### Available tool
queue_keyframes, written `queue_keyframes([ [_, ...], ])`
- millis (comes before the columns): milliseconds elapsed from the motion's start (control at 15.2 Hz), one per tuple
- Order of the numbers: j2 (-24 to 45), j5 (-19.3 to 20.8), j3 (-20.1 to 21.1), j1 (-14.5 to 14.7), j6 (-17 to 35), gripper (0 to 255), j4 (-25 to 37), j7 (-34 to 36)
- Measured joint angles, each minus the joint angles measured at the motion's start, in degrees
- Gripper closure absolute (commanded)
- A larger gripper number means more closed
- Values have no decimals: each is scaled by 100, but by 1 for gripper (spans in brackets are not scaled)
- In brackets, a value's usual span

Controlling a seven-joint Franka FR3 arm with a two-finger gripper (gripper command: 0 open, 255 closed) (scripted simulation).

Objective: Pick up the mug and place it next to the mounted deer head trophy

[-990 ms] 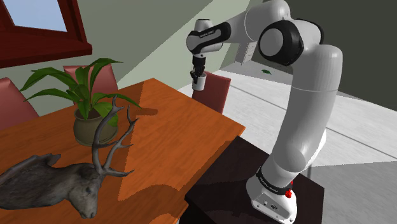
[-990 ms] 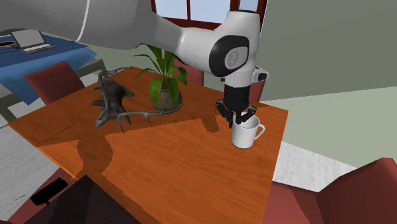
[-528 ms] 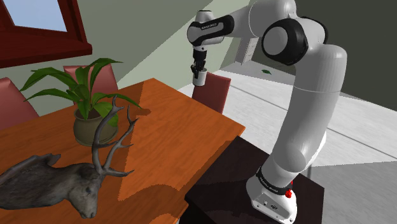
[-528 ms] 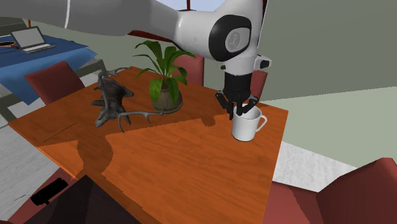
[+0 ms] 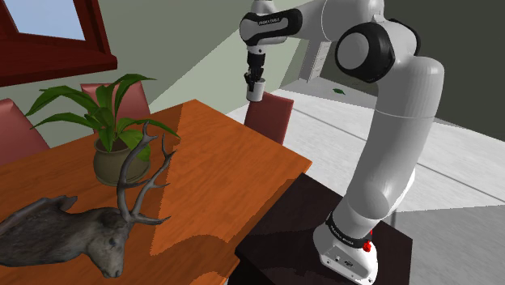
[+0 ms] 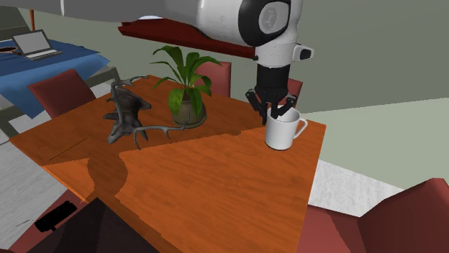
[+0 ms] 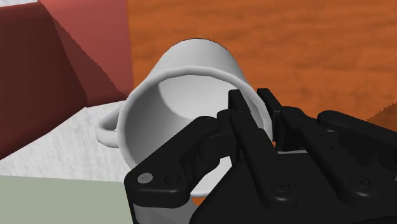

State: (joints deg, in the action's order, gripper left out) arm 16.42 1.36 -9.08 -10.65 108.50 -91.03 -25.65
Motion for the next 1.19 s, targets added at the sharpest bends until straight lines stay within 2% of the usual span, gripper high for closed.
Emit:
queue_keyframes([
  [1188, 92, -23, -8, -24, -1430, 255, 1523, -63],
])
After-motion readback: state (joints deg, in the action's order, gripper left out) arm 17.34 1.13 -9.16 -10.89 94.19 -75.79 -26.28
